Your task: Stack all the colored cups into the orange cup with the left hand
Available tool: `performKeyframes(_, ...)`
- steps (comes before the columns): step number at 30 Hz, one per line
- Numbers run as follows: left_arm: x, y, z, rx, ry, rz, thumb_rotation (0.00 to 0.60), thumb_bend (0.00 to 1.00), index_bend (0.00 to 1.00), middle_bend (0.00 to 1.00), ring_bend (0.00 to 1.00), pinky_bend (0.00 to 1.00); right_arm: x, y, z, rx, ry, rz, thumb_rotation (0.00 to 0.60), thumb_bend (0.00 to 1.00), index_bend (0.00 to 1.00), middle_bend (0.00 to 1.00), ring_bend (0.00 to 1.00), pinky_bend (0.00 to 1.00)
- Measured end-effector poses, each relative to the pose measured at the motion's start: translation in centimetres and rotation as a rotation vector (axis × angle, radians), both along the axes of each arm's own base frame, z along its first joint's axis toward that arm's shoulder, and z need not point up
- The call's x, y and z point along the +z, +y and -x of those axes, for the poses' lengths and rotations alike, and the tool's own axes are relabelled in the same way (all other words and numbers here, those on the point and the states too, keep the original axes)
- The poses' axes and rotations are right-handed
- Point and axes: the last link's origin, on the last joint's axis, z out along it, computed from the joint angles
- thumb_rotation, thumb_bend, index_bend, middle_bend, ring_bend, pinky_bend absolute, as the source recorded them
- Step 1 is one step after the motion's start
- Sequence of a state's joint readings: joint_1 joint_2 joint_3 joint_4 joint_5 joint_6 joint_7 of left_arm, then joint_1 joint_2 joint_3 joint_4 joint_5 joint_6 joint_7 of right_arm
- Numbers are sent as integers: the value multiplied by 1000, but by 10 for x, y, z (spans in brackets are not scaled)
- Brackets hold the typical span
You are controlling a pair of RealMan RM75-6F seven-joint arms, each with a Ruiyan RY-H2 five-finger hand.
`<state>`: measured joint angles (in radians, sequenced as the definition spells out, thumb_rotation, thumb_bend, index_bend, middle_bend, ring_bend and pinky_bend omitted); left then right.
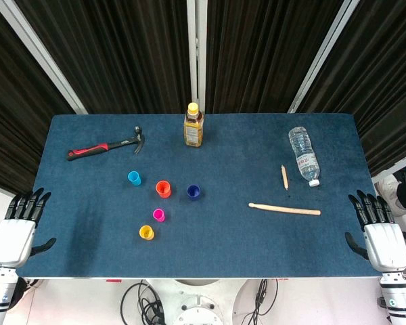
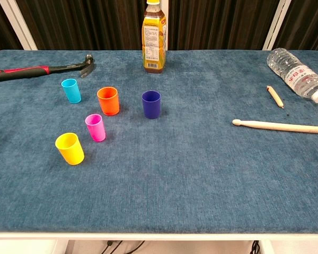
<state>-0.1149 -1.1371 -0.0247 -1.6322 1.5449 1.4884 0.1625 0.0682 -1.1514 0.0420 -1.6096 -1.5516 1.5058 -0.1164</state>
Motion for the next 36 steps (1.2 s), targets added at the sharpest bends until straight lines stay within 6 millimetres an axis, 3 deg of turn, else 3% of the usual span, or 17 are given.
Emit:
performKeyframes(11, -5, 2, -5, -45, -21, 9, 600, 188, 41, 17, 0, 0, 3, 1, 6, -10, -7, 4, 600, 272, 0, 0, 0, 0)
performKeyframes(19, -10, 23, -27, -108, -15, 57, 600, 190, 43, 21, 0, 0, 6, 0, 12, -27, -11, 14, 600, 272, 0, 0, 0, 0)
performKeyframes(23, -19, 42, -50, -178, -31, 110, 600, 191, 63, 47, 0, 14, 7, -2, 14, -32, -19, 17, 600, 273, 0, 0, 0, 0)
performKeyframes(30, -45, 88, -114, -335, -66, 182, 600, 190, 126, 97, 0, 0, 8, -2, 20, -40, -25, 9, 600, 272, 0, 0, 0, 0)
performKeyframes(36, -70, 118, -156, -357, -88, 267, 600, 186, 153, 123, 14, 0, 13, 1, 24, -47, -41, 18, 600, 271, 0, 0, 0, 0)
